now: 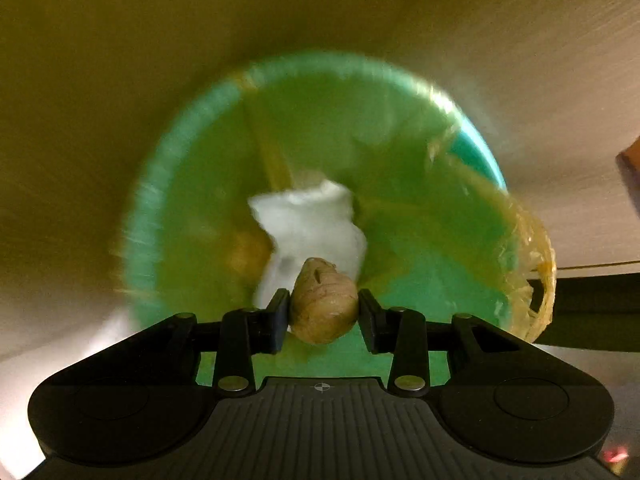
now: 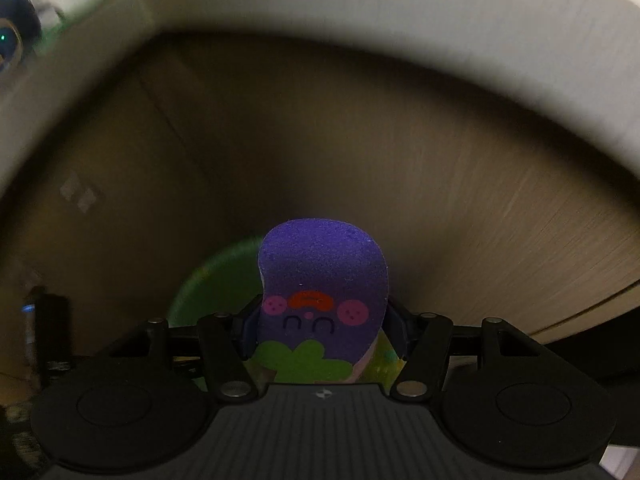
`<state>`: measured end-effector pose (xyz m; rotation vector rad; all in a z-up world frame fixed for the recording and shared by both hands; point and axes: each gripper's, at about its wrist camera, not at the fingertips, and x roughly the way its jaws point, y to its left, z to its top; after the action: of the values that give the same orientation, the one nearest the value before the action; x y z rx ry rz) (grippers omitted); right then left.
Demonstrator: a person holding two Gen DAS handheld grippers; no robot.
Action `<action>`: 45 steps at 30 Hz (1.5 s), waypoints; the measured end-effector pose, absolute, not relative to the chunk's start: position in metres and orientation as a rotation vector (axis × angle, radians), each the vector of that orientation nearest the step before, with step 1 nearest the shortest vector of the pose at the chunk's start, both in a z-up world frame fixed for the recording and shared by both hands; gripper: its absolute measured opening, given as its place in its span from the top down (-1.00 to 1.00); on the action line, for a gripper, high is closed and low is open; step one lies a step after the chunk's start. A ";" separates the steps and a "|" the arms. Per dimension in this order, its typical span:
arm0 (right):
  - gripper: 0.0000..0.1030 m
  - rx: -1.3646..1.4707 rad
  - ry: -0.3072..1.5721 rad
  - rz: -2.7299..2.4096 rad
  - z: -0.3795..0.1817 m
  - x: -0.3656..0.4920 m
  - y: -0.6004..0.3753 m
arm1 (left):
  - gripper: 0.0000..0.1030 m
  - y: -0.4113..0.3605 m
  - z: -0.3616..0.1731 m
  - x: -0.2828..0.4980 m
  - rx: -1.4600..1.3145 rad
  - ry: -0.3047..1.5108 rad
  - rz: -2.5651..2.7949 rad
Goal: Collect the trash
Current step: 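Open both grippers over the bin to drop ginger and sponge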
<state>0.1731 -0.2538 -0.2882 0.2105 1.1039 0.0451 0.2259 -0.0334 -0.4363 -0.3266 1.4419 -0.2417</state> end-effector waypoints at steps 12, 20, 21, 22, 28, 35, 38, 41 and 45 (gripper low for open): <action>-0.19 0.185 1.228 0.061 -0.359 0.173 -0.235 | 0.21 -0.009 -0.433 0.223 -0.558 1.408 -0.273; -0.20 0.174 1.335 0.116 -0.426 0.221 -0.192 | 0.21 0.001 -0.379 0.202 -0.568 1.378 -0.309; -0.20 0.176 1.357 0.111 -0.432 0.227 -0.191 | 0.21 0.000 -0.370 0.200 -0.566 1.372 -0.326; -0.20 0.169 1.373 0.103 -0.435 0.227 -0.189 | 0.21 -0.001 -0.362 0.199 -0.561 1.367 -0.342; -0.23 0.211 1.388 0.096 -0.399 0.220 -0.202 | 0.21 -0.007 -0.291 0.201 -0.511 1.302 -0.425; -0.40 0.438 1.337 0.057 -0.338 0.215 -0.234 | 0.21 0.020 -0.200 0.212 -0.483 1.165 -0.429; -0.40 0.398 1.295 0.007 -0.312 0.216 -0.231 | 0.21 0.036 -0.165 0.214 -0.479 1.084 -0.445; -0.40 0.366 1.222 -0.010 -0.270 0.211 -0.225 | 0.21 0.055 -0.128 0.215 -0.487 0.985 -0.453; -0.40 0.297 1.036 -0.010 -0.200 0.201 -0.210 | 0.33 0.088 -0.099 0.222 -0.487 0.866 -0.401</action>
<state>0.2011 -0.2098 -0.1998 0.2973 1.0361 -0.0100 0.2220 0.0881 -0.0987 -0.4867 0.8656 -0.4007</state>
